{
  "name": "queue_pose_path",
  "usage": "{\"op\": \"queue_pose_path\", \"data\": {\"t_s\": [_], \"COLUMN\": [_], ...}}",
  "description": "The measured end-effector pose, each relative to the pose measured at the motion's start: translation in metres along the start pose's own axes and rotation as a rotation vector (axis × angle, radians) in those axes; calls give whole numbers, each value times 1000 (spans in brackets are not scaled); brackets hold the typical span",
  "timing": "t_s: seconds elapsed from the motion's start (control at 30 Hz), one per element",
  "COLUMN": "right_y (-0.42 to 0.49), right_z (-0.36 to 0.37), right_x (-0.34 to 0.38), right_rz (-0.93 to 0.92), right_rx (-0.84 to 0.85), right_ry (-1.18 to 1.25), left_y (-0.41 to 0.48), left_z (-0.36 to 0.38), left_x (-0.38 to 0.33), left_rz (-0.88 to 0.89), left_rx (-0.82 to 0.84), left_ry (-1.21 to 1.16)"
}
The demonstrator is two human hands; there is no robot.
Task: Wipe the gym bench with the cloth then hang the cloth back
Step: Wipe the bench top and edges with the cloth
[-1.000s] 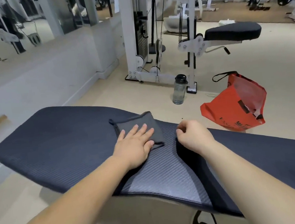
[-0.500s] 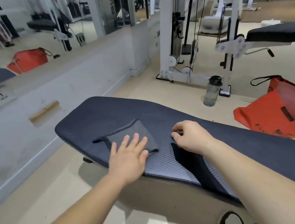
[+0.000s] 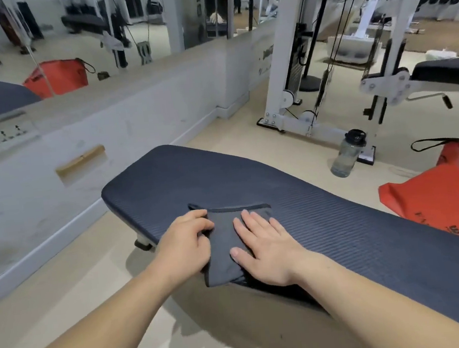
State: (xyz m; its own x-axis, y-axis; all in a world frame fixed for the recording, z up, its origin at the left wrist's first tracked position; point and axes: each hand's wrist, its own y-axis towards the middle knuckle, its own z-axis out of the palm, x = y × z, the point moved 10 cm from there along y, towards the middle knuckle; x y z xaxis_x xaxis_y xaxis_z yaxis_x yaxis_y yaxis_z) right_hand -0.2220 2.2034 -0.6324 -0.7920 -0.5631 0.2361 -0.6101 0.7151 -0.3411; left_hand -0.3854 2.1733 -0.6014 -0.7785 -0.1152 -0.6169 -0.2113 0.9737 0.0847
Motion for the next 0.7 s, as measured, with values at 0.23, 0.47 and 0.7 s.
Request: {"op": "queue_pose_path", "data": {"t_s": [0.23, 0.47, 0.7], "right_y": [1, 11, 45], "right_z": [-38, -34, -33], "right_x": [-146, -127, -72], "right_rz": [594, 651, 448], "right_rx": [-142, -225, -142], "right_ry": [72, 49, -15], "left_y": [31, 40, 38], "left_z": [10, 6, -15], "left_x": [-8, 14, 30], "left_rz": [47, -2, -86], "left_rx": [-12, 7, -43], "left_ry": [-1, -3, 10]}}
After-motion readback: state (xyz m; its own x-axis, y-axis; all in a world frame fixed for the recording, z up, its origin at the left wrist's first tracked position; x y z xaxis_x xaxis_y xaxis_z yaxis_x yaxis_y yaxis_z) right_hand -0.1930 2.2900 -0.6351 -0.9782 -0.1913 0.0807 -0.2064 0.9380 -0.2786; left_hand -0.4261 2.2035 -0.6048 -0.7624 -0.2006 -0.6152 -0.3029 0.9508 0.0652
